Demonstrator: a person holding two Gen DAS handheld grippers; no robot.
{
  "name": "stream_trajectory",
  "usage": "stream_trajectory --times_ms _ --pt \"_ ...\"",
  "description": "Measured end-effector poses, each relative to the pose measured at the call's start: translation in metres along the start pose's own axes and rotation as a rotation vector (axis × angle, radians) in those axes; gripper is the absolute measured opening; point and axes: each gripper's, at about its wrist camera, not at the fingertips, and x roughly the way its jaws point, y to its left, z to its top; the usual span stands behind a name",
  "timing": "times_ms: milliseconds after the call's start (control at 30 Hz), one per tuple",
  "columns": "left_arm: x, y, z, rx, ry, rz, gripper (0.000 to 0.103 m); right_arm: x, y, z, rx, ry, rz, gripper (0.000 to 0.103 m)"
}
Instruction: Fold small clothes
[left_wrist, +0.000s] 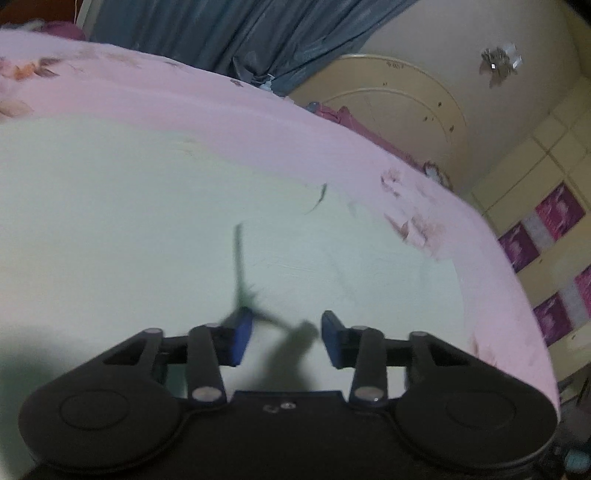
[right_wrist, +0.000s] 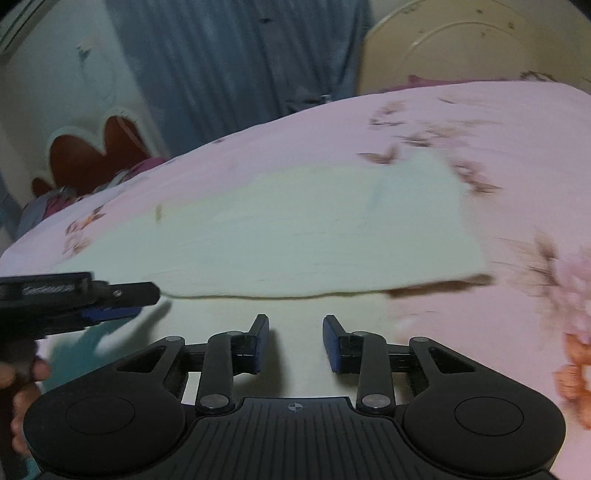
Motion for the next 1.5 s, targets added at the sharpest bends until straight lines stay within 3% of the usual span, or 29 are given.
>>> stream_trajectory --times_ms 67,100,267,500,733,1167,1233,1267,1367,1500 --pt "0.010 -0.004 0.003 -0.010 0.006 -0.013 0.005 -0.001 -0.009 0.002 0.023 0.003 -0.002 0.033" --pt "0.014 -0.006 0.004 -0.002 0.010 -0.011 0.004 -0.001 -0.012 0.003 0.033 0.005 0.002 0.033" --pt "-0.013 -0.014 0.010 0.069 -0.070 -0.002 0.003 -0.001 -0.015 0.006 0.047 0.013 0.008 0.033" --pt "-0.065 0.027 0.028 0.057 -0.152 0.058 0.003 0.005 -0.015 0.010 0.044 0.016 0.001 0.033" --pt "-0.084 0.065 0.029 0.008 -0.175 0.113 0.003 0.006 -0.010 0.008 0.028 0.017 -0.015 0.033" --pt "-0.078 0.073 0.016 0.031 -0.179 0.159 0.003 0.004 -0.008 0.008 0.018 0.021 -0.023 0.033" --pt "-0.070 0.078 0.015 0.033 -0.141 0.181 0.007 0.002 -0.009 0.009 0.017 0.018 -0.020 0.033" --pt "-0.069 0.081 0.015 0.022 -0.138 0.188 0.018 0.000 -0.009 0.010 0.015 0.012 -0.017 0.033" --pt "-0.077 0.085 0.017 0.033 -0.185 0.206 0.035 -0.011 -0.010 0.014 0.005 -0.039 -0.021 0.033" --pt "-0.071 0.095 0.031 -0.008 -0.162 0.171 0.035 -0.011 -0.016 0.026 0.013 -0.073 -0.038 0.033"
